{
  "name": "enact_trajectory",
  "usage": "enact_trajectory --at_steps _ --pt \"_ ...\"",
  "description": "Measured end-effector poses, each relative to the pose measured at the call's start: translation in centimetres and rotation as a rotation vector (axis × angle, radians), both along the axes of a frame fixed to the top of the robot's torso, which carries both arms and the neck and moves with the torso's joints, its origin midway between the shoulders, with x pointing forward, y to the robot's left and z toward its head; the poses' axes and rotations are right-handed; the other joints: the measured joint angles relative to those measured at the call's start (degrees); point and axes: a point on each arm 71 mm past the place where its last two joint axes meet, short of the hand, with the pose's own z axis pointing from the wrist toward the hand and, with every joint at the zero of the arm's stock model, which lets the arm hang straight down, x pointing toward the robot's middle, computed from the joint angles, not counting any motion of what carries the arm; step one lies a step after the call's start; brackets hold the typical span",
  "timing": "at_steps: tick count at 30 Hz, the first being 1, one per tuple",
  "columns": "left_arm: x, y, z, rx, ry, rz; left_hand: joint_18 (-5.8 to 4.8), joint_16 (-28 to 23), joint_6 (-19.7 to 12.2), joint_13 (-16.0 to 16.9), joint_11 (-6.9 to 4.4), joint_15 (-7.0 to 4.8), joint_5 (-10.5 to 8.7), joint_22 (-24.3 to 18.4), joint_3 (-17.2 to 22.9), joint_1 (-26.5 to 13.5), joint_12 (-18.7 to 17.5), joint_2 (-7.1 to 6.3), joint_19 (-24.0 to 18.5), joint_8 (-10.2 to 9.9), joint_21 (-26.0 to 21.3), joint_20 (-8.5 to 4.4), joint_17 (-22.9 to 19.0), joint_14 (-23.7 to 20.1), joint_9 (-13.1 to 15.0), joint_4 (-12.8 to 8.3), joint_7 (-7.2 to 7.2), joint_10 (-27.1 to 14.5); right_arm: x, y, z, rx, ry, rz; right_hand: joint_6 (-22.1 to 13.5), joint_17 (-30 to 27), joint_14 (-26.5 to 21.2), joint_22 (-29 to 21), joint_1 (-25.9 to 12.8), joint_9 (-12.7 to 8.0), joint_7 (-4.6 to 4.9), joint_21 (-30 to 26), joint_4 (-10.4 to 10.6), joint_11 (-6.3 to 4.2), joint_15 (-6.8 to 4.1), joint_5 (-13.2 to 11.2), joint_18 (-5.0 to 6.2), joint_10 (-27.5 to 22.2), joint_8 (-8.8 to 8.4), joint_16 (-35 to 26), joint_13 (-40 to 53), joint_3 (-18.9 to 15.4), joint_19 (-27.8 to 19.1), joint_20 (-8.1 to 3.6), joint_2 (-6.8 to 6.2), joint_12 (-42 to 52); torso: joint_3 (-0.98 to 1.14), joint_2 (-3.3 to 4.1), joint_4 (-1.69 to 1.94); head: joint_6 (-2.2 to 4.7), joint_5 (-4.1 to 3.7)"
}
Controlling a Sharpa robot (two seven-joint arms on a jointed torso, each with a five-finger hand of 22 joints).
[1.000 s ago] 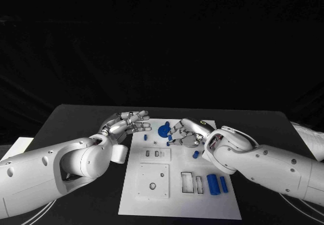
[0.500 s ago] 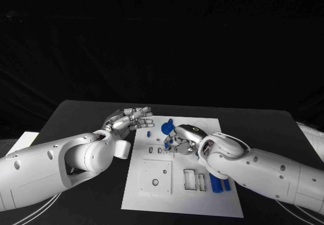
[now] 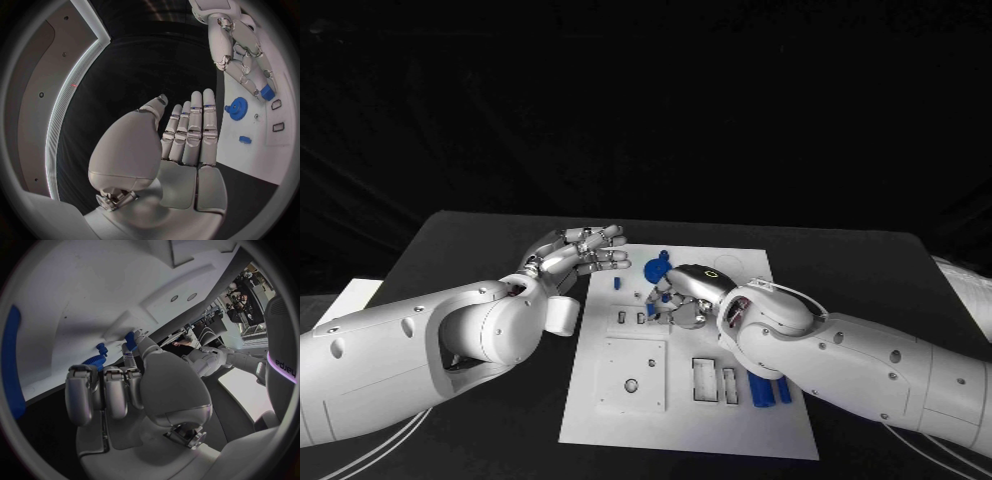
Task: Assemble the parts on the task board
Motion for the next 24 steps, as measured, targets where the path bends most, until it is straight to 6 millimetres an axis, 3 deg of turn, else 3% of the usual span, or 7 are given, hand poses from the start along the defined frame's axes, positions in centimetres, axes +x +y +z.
enact_trajectory --at_steps 12,18,24 --pt "-0.01 -0.02 0.00 -0.001 0.000 -0.001 0.00 0.0 0.0 0.0 0.00 0.00 0.00 0.0 0.0 0.0 0.0 0.00 0.0 0.0 0.0 0.00 0.0 0.0 0.0 0.0 0.00 0.0 -0.24 0.27 0.05 -0.021 0.002 0.018 0.0 0.0 0.0 0.0 -0.3 0.1 0.00 0.0 0.2 0.01 0.00 0.2 0.01 0.0 -0.33 0.0 0.0 0.3 0.0 0.00 -0.33 0.0 -0.02 -0.01 0.04 -0.22 -0.02" --pt "-0.03 -0.02 0.01 -0.001 0.001 -0.002 0.00 0.0 0.0 0.0 0.00 0.00 0.00 0.0 0.0 0.0 0.0 0.00 0.0 0.0 0.0 0.00 0.0 0.0 0.0 0.0 0.00 0.0 -0.38 0.38 0.08 -0.037 0.004 0.024 0.0 0.0 0.0 0.0 -1.2 0.9 0.00 0.0 0.3 0.04 0.00 0.4 0.01 0.0 -0.32 0.0 0.0 0.4 0.0 0.00 -1.21 -0.3 -0.04 -0.01 0.04 -0.32 -0.01" --pt "-0.05 -0.04 0.01 -0.002 0.001 -0.003 0.00 0.0 0.0 0.0 0.00 0.00 0.00 0.0 0.0 0.0 0.0 0.00 0.0 0.0 0.0 0.00 0.0 0.0 0.0 0.0 0.00 0.0 -0.50 0.48 0.03 -0.050 0.005 0.025 0.2 0.0 0.0 0.0 -2.4 0.9 -0.25 0.0 0.4 0.04 0.00 2.1 0.01 0.0 -0.84 0.0 0.0 0.5 0.0 0.00 -2.43 -1.4 -0.04 -0.03 0.03 -0.37 0.01"
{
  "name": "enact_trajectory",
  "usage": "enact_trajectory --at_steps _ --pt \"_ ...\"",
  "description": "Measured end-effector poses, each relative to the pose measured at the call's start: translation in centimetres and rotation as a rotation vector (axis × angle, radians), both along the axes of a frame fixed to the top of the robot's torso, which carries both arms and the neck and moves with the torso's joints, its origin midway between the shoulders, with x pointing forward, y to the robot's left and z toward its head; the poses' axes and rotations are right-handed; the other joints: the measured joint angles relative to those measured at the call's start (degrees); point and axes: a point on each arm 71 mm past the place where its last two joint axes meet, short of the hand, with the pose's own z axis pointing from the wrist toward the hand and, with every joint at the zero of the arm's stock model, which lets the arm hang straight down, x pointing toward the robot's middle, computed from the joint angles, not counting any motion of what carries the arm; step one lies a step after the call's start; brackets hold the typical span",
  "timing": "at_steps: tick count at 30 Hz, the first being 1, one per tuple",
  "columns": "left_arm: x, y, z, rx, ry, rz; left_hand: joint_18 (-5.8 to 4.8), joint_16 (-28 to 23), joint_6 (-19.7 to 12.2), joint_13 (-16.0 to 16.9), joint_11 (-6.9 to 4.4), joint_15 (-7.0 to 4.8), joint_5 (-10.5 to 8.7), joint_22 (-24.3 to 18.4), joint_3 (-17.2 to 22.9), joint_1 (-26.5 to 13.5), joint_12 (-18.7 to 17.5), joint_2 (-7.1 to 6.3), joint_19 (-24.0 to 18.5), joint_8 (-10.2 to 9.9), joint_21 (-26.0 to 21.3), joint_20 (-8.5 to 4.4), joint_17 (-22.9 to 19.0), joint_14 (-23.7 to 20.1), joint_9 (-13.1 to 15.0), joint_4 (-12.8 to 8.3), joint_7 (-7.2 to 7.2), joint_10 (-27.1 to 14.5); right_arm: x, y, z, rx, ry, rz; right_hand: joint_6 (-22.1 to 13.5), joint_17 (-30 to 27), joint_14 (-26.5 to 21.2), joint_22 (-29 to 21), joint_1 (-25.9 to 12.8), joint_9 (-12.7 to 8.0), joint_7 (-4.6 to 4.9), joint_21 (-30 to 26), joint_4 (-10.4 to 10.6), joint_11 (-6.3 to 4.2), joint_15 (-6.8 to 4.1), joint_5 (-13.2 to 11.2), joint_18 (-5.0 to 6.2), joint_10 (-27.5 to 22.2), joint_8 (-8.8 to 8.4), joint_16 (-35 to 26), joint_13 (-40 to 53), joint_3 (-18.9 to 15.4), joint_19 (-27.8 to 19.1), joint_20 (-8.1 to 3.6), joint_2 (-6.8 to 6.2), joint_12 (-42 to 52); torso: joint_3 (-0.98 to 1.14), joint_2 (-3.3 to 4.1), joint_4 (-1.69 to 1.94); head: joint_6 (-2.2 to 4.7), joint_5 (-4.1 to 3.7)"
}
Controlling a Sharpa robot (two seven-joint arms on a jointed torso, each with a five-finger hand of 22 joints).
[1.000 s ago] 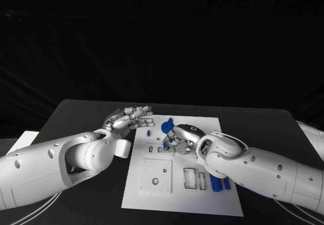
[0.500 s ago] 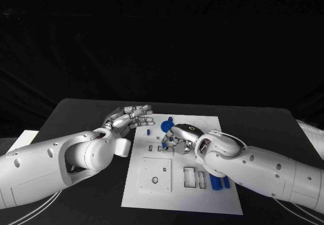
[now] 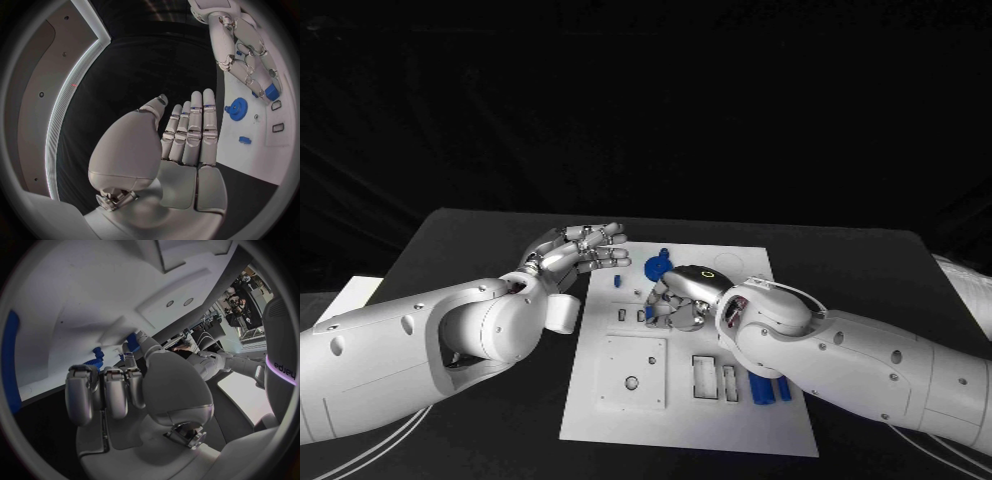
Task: Assemble the parts on the task board
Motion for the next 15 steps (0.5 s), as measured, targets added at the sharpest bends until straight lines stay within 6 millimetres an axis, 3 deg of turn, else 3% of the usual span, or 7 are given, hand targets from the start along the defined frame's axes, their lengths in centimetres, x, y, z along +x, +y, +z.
enact_trajectory --at_steps 4,15 --pt "-0.01 -0.01 0.00 0.000 0.000 -0.001 0.00 0.0 0.0 0.0 0.00 0.00 0.00 0.0 0.0 0.0 0.0 0.00 0.0 0.0 0.0 0.00 0.0 0.0 0.0 0.0 0.00 0.0 -0.03 0.01 -0.05 -0.007 -0.002 -0.004 0.2 0.0 0.0 0.0 -0.6 -0.5 -0.18 0.0 0.1 0.12 0.06 0.4 0.00 -0.1 -0.25 -0.2 0.0 0.1 0.0 0.00 -0.63 -1.2 0.00 0.01 0.01 -0.01 -0.02" --pt "-0.02 0.00 0.01 -0.001 0.000 -0.001 0.00 0.0 0.0 0.0 0.00 0.00 0.00 0.0 0.0 0.0 0.0 0.00 0.0 0.0 0.0 0.00 0.0 0.0 0.0 0.0 0.00 0.0 -0.04 -0.02 -0.13 -0.017 -0.014 -0.015 -4.5 0.0 0.0 0.0 -2.5 -1.6 1.34 0.0 0.3 1.41 1.22 0.7 0.01 0.0 -0.42 -0.2 0.0 -0.2 0.1 0.94 -2.45 -3.5 0.00 0.00 0.01 0.18 -0.27"
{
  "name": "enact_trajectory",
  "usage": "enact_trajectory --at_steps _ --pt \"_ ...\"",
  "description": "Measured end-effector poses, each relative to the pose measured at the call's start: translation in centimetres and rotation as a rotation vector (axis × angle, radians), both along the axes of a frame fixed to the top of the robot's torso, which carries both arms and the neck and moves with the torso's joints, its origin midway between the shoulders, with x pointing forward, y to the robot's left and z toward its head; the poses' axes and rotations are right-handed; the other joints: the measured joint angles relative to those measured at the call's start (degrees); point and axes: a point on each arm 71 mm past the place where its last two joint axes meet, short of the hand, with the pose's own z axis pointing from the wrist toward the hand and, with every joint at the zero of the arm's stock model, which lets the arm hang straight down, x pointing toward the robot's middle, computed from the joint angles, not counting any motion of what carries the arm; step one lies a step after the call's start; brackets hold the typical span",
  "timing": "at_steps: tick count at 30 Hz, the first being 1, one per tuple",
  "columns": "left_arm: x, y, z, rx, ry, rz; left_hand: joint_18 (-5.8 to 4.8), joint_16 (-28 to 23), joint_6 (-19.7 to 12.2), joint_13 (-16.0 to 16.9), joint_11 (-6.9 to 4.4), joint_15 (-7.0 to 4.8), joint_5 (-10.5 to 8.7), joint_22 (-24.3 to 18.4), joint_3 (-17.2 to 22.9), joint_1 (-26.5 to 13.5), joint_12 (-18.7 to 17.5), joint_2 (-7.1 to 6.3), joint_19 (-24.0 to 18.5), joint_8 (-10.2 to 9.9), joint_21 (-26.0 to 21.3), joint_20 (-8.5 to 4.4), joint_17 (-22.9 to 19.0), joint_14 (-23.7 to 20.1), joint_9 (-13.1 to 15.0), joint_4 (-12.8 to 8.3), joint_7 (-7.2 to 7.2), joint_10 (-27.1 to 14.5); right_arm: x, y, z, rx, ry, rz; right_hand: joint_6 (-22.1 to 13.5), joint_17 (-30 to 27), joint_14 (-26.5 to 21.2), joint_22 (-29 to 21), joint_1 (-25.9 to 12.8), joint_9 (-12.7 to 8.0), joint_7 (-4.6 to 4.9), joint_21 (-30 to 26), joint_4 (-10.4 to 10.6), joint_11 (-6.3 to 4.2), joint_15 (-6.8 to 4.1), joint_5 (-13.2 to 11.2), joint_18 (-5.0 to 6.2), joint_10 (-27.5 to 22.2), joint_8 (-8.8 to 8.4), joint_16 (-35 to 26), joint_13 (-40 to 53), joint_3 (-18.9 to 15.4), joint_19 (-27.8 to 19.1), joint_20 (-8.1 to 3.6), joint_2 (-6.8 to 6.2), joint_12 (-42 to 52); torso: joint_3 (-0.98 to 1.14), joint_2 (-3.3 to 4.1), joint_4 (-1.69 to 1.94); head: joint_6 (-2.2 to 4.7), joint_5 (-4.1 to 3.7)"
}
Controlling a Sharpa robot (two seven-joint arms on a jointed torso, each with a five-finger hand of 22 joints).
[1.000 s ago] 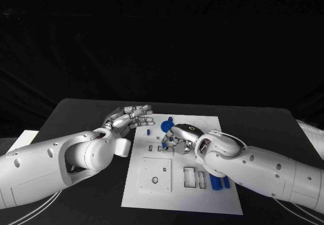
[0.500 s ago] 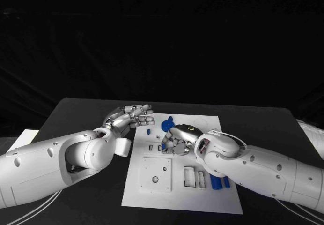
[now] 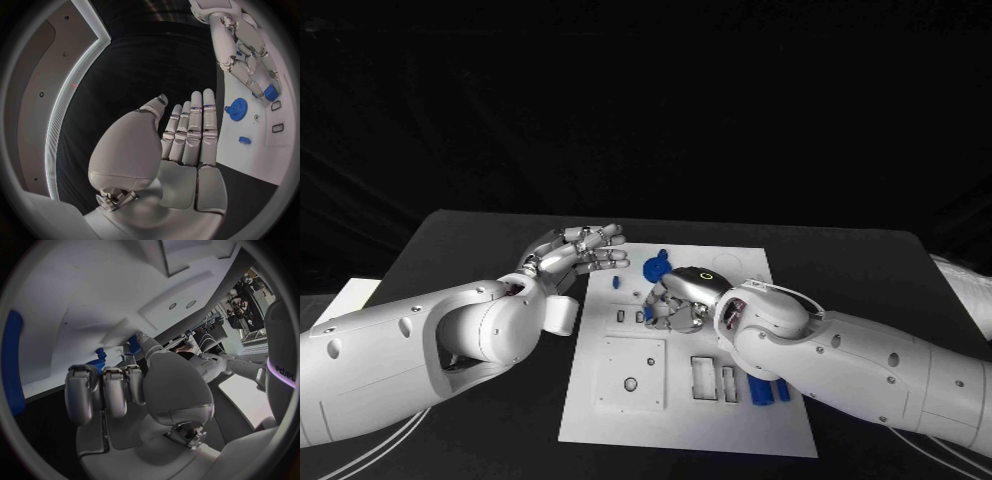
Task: Assemble the parts on the task board
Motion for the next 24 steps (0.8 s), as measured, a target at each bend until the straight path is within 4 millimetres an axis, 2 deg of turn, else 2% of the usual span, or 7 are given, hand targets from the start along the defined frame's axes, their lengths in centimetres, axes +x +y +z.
enact_trajectory --at_steps 5,9,14,18,20,22,24 --pt "0.0 0.0 0.0 0.000 0.000 0.000 0.00 -0.4 0.0 0.0 -0.21 0.00 0.00 0.0 0.0 0.0 0.0 0.00 -0.2 0.0 0.0 0.21 0.1 0.0 0.0 0.0 0.00 -0.2 0.0 0.0 0.0 0.000 -0.003 -0.002 -1.3 0.0 0.0 0.0 -0.7 -0.1 0.29 0.0 0.3 0.28 0.41 -0.3 0.00 -0.1 -0.01 0.0 0.0 -0.8 0.0 0.38 -0.74 -0.3 0.02 0.01 -0.03 0.07 -0.09" --pt "0.0 0.0 0.0 0.000 0.000 -0.001 0.00 -0.4 0.0 0.0 -0.21 0.00 0.00 0.0 0.0 0.0 0.0 0.00 -0.2 0.0 0.0 0.21 0.1 0.0 0.0 0.0 0.00 -0.2 0.0 0.0 -0.1 -0.002 -0.005 -0.006 -1.7 0.0 0.0 0.0 -1.9 0.0 0.25 0.0 1.5 0.28 0.41 -4.2 0.00 -0.1 -0.06 0.0 0.0 -2.3 0.0 0.41 -1.32 -0.3 0.02 0.01 -0.06 0.08 -0.14" --pt "0.0 0.0 0.0 -0.001 0.000 -0.002 0.00 -0.4 0.0 0.0 -0.21 0.00 0.00 0.0 0.0 0.0 0.0 0.00 -0.2 0.0 0.0 0.21 0.1 0.0 0.0 0.0 0.00 -0.2 0.0 0.0 -0.1 0.000 -0.008 -0.008 -1.7 0.0 0.0 0.0 -3.3 0.2 0.24 0.0 3.1 0.43 0.41 -5.4 0.00 0.0 -0.06 -0.2 0.0 -4.3 0.0 0.41 -2.04 -0.5 0.02 0.01 -0.06 0.05 -0.25" --pt "0.0 0.0 0.0 0.000 0.001 -0.002 0.00 -0.4 0.0 0.0 -0.21 -0.21 0.00 0.0 0.3 0.2 0.0 0.20 -0.2 0.0 0.0 0.21 0.3 -0.2 0.0 -0.3 0.00 -0.2 -0.1 -0.1 -0.2 0.008 -0.014 -0.011 -2.5 0.0 -0.1 0.0 -5.9 0.2 0.44 0.0 6.7 0.61 0.53 -8.4 0.00 -0.1 0.01 -0.2 0.0 -9.0 0.0 0.41 -3.08 -0.7 0.02 0.01 -0.04 0.03 -0.34" --pt "0.0 0.0 0.0 0.001 0.003 0.000 0.00 -0.4 0.2 0.0 -0.44 -0.21 0.00 0.0 0.5 0.2 0.0 0.24 -0.2 0.0 0.0 0.20 0.5 -0.2 0.0 -0.5 -0.22 0.0 -0.2 -0.2 -0.2 0.022 -0.023 -0.014 -2.8 0.0 -0.2 0.0 -6.0 0.2 0.78 0.0 8.0 0.64 0.62 -8.7 0.00 -0.2 0.01 -0.2 0.0 -10.5 0.0 0.40 -3.13 -0.8 0.03 0.02 -0.03 0.02 -0.38" --pt "0.1 0.2 -0.1 0.005 0.006 0.002 0.00 -0.3 0.7 0.1 -0.98 -0.84 0.00 0.2 0.6 0.2 0.2 0.24 0.3 0.0 0.9 -0.33 1.0 1.1 0.0 -0.6 -0.74 1.1 -0.2 -0.6 -0.1 0.047 -0.038 -0.021 -2.8 0.0 -0.2 0.0 -5.9 0.2 0.82 0.0 8.7 0.64 0.62 -8.7 0.00 -0.2 0.01 -0.3 0.0 -11.1 0.0 0.42 -3.07 -0.8 0.03 0.02 -0.01 0.05 -0.38" --pt "0.2 0.3 -0.2 0.015 0.009 0.004 -0.01 2.3 1.5 0.4 -1.90 -2.15 0.00 1.3 1.0 0.0 1.2 0.50 3.5 0.0 3.2 -1.56 2.6 6.0 0.1 -0.5 -1.51 3.8 -0.3 -1.1 0.3 0.097 -0.062 -0.022 -2.6 0.0 -0.2 0.0 -5.0 0.2 0.62 -0.3 9.0 0.64 0.62 -8.7 0.00 -0.2 0.01 -0.8 0.0 -11.4 -0.2 0.61 -2.19 -1.1 0.08 -0.02 -0.04 0.21 -0.38"
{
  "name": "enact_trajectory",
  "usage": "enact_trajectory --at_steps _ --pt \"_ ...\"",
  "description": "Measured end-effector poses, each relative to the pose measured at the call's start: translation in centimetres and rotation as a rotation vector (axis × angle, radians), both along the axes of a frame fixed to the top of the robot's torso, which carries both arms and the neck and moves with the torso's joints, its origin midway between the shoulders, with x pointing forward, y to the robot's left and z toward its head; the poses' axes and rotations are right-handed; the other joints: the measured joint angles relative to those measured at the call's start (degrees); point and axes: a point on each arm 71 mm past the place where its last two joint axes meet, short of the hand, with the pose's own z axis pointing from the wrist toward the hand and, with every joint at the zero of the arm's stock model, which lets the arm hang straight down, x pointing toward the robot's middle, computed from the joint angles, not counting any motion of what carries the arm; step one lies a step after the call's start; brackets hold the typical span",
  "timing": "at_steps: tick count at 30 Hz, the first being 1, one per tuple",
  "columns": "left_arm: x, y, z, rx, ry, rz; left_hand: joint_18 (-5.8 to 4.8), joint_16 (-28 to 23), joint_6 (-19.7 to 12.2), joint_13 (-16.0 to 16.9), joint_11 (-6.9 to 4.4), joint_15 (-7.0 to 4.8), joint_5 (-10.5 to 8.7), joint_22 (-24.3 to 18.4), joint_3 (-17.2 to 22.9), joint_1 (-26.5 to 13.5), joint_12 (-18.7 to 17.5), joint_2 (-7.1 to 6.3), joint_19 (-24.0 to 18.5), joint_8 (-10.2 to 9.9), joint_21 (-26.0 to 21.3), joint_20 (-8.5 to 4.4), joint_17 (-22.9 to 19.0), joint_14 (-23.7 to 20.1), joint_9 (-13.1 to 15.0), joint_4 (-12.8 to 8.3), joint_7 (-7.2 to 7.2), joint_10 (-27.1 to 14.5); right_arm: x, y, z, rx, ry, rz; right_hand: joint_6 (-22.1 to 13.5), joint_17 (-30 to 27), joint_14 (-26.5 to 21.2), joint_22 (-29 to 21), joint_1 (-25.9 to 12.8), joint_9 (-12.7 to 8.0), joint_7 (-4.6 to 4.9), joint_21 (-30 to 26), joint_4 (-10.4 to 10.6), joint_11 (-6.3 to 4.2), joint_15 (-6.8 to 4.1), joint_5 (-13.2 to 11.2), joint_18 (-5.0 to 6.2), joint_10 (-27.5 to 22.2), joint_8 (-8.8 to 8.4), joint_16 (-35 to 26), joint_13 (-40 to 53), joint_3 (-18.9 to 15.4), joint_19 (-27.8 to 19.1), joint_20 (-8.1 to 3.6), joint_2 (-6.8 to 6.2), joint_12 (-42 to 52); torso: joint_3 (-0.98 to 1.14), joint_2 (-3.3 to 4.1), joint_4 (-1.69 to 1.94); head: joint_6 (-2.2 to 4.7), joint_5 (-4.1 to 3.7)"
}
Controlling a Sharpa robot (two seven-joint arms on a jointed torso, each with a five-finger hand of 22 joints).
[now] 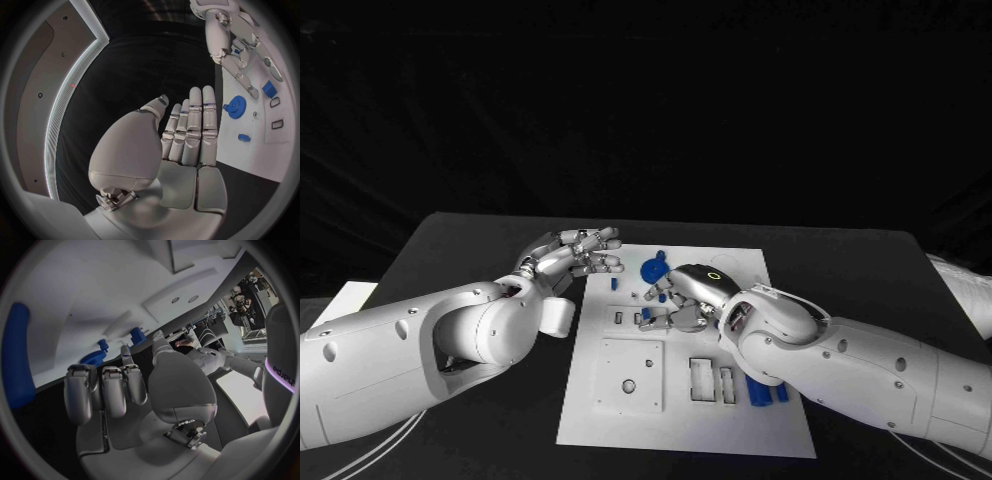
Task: Assemble the parts on the task board
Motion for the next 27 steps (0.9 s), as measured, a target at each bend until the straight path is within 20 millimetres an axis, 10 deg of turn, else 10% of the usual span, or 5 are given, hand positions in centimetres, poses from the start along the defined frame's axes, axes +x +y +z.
enact_trajectory --at_steps 3,10,14,20,27 --pt "0.1 0.2 -0.1 0.029 0.003 0.002 0.00 6.8 1.7 0.7 -2.27 -2.91 0.00 2.7 0.6 -1.0 1.7 -0.31 7.0 0.4 5.4 -2.68 4.4 8.7 0.1 0.6 -1.68 5.3 -0.1 -0.5 1.0 0.099 -0.033 0.016 -0.2 0.0 0.1 0.0 1.6 0.0 -0.23 0.0 -0.2 0.00 0.14 0.5 0.00 0.0 0.00 -0.1 0.0 -0.2 0.2 0.20 0.71 -0.3 0.05 -0.04 -0.12 0.18 0.00" --pt "1.2 0.5 -1.0 0.174 0.028 -0.019 -1.91 62.9 5.3 7.4 -6.14 -6.43 -0.12 31.2 0.2 -5.8 8.3 -2.51 16.8 0.9 33.2 -6.67 56.9 9.8 0.8 2.8 -5.13 17.1 0.2 -4.4 4.1 0.300 -0.015 0.027 -1.3 0.0 0.2 -0.3 5.7 0.0 0.22 -2.1 -1.0 0.16 0.21 2.8 0.00 0.2 0.00 -1.4 0.0 -1.4 -0.6 0.84 2.33 -3.4 0.19 -0.43 -0.32 0.22 0.12" --pt "1.9 0.4 -1.6 0.283 0.067 -0.054 -2.68 72.7 6.1 15.6 -6.77 -6.49 -0.27 41.2 -1.9 -9.6 17.2 -1.91 17.1 2.4 41.2 -6.74 59.8 9.8 1.8 5.4 -5.43 17.5 0.7 -7.2 6.0 0.382 0.023 -0.007 -1.3 0.0 0.2 -2.8 7.6 0.0 0.22 -3.7 -1.7 0.58 0.21 4.0 0.00 -0.3 0.00 -2.5 0.0 -1.8 -2.1 0.61 2.99 -5.5 0.36 -0.92 -0.54 0.03 0.31" --pt "3.5 -0.4 -1.6 0.521 0.124 -0.170 -4.49 76.9 3.5 40.3 -6.43 -6.59 -2.22 52.6 -7.8 -12.6 42.9 -0.87 18.6 8.1 49.4 -6.64 59.9 9.7 5.1 9.6 -5.96 10.2 1.3 -12.1 7.9 0.487 0.089 -0.103 -1.3 0.0 0.2 -5.8 8.6 0.1 0.23 -5.2 -2.2 0.45 0.21 5.5 0.92 -1.2 0.00 -3.6 0.3 -2.1 -3.2 0.50 3.62 -7.5 0.63 -1.83 -1.13 -0.30 0.75" --pt "5.1 -1.9 -0.7 0.866 0.145 -0.305 -4.47 76.9 0.2 47.3 -6.82 -6.59 -2.95 53.2 -12.1 -13.7 50.8 1.38 19.2 15.4 49.3 -6.85 59.9 9.7 9.5 9.8 -5.96 5.9 2.4 -15.5 8.8 0.560 0.122 -0.199 -1.3 0.0 0.2 -5.9 9.4 0.1 0.23 -5.5 -2.9 0.46 0.22 8.9 0.92 -1.2 0.00 -3.8 0.3 -2.0 -3.2 0.50 4.34 -7.4 1.10 -2.63 -1.51 -0.71 1.31"
